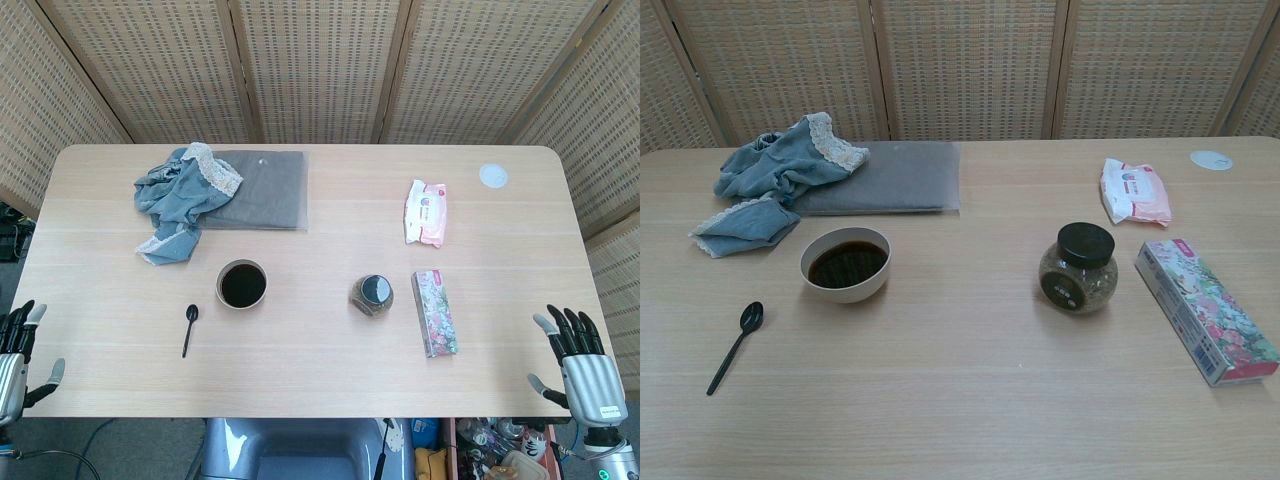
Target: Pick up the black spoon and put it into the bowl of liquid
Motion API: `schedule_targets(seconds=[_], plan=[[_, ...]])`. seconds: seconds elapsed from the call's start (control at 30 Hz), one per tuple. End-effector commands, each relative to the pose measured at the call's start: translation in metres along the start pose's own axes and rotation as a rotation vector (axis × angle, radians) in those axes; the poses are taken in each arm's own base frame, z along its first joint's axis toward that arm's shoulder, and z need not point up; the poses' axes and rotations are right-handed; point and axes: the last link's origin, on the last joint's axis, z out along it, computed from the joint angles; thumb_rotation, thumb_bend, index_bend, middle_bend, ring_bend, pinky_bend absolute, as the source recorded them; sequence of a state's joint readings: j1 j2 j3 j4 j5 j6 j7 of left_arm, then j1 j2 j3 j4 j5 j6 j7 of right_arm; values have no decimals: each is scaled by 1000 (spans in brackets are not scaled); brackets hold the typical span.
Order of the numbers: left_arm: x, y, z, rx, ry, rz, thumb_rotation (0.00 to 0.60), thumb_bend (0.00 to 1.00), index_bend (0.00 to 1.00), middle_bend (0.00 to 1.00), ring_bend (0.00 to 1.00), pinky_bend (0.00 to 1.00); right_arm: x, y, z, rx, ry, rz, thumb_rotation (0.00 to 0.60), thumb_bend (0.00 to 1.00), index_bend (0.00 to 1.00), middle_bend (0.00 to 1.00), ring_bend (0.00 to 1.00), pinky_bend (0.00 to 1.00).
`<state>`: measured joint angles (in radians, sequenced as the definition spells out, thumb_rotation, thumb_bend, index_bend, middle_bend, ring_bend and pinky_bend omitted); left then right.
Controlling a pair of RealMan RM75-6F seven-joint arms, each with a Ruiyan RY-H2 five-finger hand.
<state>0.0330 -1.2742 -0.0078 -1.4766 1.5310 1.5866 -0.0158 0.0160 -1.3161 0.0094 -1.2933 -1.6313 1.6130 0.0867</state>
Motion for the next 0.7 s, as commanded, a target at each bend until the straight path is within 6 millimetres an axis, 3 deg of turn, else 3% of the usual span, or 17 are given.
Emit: schedule_targets(seconds=[0.03,0.37,0.4,0.5,0.7], plan=[[0,0,1,-2,-1,4,600,411,0,0,0,0,0,1,-1,-3,-2,0,600,213,171,150,0,0],[0,3,9,-22,-12,56,600,412,0,4,0,0,-1,4,-1,-15,-9,1,600,213,171,150,0,0],[0,4,10,-26,-14,66,600,412,0,21,0,23,-1,4,-1,-16,-10,2,600,213,171,150,0,0],[-1,6,14,-49,-37,102,600,412,0,107,9,214,-2,5,-1,-19,-15,1,600,213,171,150,0,0],[-3,15,25,-134,-148,195,600,411,6,397,254,455,-3,6,-2,-25,-23,3,600,213,171,150,0,0]])
